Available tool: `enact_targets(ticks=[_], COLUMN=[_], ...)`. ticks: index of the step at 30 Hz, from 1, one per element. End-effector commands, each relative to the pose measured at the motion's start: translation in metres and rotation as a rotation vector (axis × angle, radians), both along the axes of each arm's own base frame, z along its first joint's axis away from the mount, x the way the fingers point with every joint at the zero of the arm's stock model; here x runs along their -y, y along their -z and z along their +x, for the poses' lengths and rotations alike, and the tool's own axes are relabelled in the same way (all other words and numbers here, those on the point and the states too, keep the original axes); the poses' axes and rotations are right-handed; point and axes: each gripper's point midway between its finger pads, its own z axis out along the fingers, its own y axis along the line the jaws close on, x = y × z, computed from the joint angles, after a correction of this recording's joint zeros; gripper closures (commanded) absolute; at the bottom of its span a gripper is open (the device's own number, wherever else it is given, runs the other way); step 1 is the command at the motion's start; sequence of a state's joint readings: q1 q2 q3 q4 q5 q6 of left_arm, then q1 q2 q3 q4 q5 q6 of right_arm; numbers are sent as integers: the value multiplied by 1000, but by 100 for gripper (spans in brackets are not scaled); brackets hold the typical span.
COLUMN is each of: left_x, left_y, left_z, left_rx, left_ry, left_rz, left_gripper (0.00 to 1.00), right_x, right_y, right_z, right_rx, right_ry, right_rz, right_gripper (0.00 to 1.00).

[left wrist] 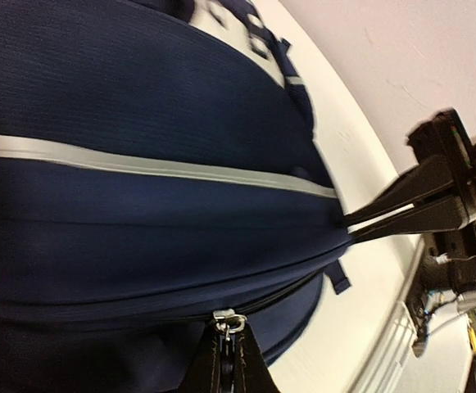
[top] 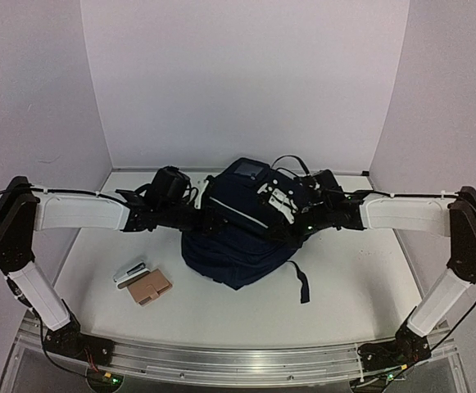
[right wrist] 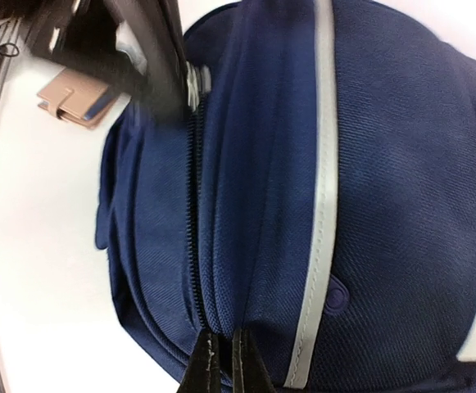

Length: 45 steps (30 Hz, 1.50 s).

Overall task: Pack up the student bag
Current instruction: Unzip the student bag at the center of the board.

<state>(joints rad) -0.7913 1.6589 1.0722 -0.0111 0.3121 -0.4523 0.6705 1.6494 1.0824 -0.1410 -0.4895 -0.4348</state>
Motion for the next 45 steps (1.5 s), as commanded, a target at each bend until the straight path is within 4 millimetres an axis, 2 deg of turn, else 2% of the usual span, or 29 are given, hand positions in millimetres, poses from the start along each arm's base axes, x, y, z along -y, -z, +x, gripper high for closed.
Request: enact_targets(ticks=[1,3,5,6,8,11,13,16,19,23,24,27,29,31,34,36,39,45], left_x=[-44,-40,-24,-16,5,29,36,39,36,28,25,17,4,-15,-53,-69,-82,-86], left_y=[-24,-26,-27,-29,-32,-29,-28,-31,-35,-37,-37,-33,-25,-19,-7,-3,6,17], left_z=[25,22,11,4,-11,-26,-30,-31,-34,-33,-32,-24,-11,6,38,51,74,138], left_rx=[89,87,62,54,53,38,27,26,30,42,43,48,48,42,29,35,34,26], left_ry=[-122,-83,-3,32,114,185,199,201,196,170,163,126,57,-34,-192,-237,-265,-314], left_rz=[65,61,10,-18,-60,-75,-93,-120,-130,-121,-119,-92,-36,18,90,113,147,184], left_gripper=[100,100,100,100,100,100,100,100,100,100,100,100,100,100,100,100,100,99], right_x=[88,99,97,90,72,38,14,-11,-24,-23,-22,-14,-7,0,12,19,22,14], right_y=[21,12,3,-6,-18,-33,-39,-36,-24,-7,-4,-5,-12,-19,-23,-24,-29,-35], right_z=[30,39,43,44,40,29,20,19,21,29,30,29,25,20,12,7,-1,-12], right_rx=[2,26,38,28,-1,13,21,16,24,30,37,63,84,103,124,131,119,56], right_ry=[207,229,225,210,176,108,64,28,5,17,20,31,36,40,44,48,41,6], right_rz=[-192,-197,-186,-152,-105,-79,-67,-68,-97,-147,-160,-183,-185,-186,-200,-207,-197,-146], right_gripper=[100,100,100,95,67,45,38,36,38,46,52,81,98,100,100,100,100,100])
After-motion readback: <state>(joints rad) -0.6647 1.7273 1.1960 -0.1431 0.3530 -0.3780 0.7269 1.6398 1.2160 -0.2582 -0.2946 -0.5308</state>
